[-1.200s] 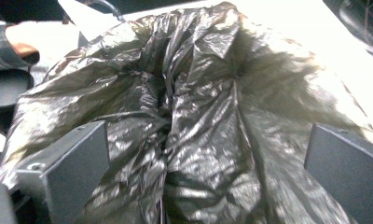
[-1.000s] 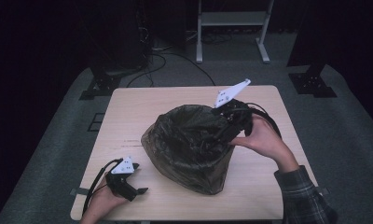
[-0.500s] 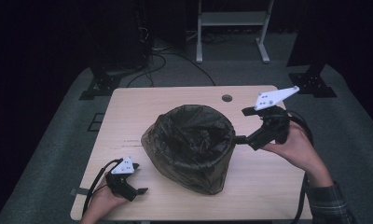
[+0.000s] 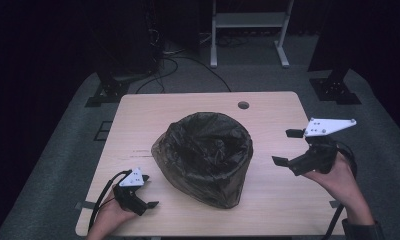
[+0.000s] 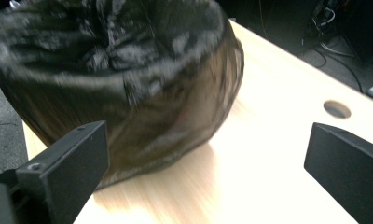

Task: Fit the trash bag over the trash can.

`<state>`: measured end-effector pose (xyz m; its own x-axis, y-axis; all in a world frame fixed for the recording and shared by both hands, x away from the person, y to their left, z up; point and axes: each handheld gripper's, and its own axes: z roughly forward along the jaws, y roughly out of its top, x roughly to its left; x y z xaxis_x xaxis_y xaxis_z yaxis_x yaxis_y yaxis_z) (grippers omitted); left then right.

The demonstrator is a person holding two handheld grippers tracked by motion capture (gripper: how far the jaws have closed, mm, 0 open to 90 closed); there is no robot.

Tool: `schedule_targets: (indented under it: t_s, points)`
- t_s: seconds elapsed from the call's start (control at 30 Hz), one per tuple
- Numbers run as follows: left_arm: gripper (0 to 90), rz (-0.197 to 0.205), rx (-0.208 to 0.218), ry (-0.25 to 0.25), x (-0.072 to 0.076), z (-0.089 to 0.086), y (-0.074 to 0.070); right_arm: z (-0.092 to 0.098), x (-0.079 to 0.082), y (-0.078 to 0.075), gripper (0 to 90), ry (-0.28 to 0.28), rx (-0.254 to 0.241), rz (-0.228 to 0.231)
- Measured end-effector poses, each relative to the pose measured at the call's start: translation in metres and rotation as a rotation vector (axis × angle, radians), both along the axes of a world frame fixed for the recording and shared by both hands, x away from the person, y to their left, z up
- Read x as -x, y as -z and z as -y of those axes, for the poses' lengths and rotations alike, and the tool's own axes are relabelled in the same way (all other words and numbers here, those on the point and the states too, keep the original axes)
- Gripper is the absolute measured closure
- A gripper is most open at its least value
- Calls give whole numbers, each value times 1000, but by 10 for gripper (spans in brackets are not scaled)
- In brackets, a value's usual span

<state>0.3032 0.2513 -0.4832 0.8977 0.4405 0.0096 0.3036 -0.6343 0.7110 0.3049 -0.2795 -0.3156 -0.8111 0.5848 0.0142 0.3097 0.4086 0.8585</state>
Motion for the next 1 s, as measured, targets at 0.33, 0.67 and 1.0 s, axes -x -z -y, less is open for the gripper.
schedule_targets:
  t_s: [0.33,0.67,1.0]
  points:
    - [0,0,4,-1,0,0,0,12,7,55,0,57,-2,-46]
    - [0,1,1,1,0,0,0,16,12,91,0,129,5,-47]
    - [0,1,1,-5,1,0,0,13,12,122,0,162,27,-96]
